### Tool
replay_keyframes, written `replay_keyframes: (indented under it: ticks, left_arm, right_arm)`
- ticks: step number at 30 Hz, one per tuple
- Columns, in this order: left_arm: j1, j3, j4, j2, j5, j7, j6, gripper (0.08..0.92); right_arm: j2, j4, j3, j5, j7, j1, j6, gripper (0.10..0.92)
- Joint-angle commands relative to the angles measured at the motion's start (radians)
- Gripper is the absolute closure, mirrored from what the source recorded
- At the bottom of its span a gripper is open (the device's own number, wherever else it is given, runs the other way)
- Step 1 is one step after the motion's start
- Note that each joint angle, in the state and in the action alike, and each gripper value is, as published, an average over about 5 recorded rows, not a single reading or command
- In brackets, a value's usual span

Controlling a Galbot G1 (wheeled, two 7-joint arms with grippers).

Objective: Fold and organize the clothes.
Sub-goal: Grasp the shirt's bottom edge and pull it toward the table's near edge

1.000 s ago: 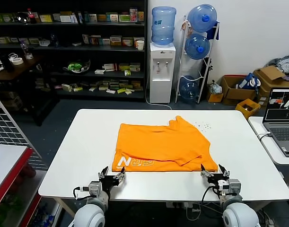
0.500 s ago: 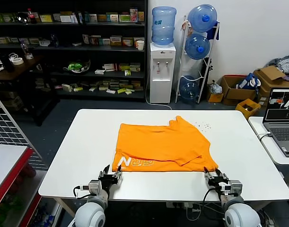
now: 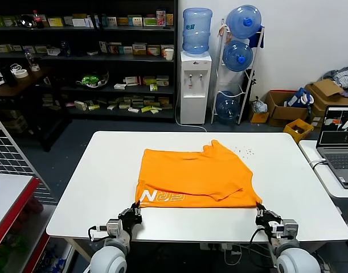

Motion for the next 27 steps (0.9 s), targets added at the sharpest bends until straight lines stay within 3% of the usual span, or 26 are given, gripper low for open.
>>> replay_keyframes:
  ticks: [1,9,17,22,27]
  left_arm:
    - [0.038,-0.013,-0.099,0.026,-0.015,-0.019,0.006,0.89]
    - [0.207,-0.052,-0.288,0.092,-0.095,-0.063,0.046,0.896]
    - [0.41,-0.079,-0.378,0.107,-0.076,-0.068,0.051,0.883]
    - [0.42,-0.102,-0.411,0.12,-0.084,-0.067,0.051,0.761]
    - [0.306,-0.161,-0.423,0.161,-0.122,-0.064,0.053,0.614]
  right_arm:
    - [-0.01,0.114,0.026,0.022,0.018,-0.095,-0.008,0.902]
    - [-0.027,0.273,0.085,0.014,0.031,-0.343,-0.044,0.902]
    - [-0.01,0.321,0.128,-0.026,0.064,-0.468,-0.058,0.896]
    - [-0.027,0.338,0.135,-0.032,0.073,-0.427,-0.064,0.785]
    - [-0.114,0.341,0.13,0.036,0.077,-0.222,-0.079,0.646]
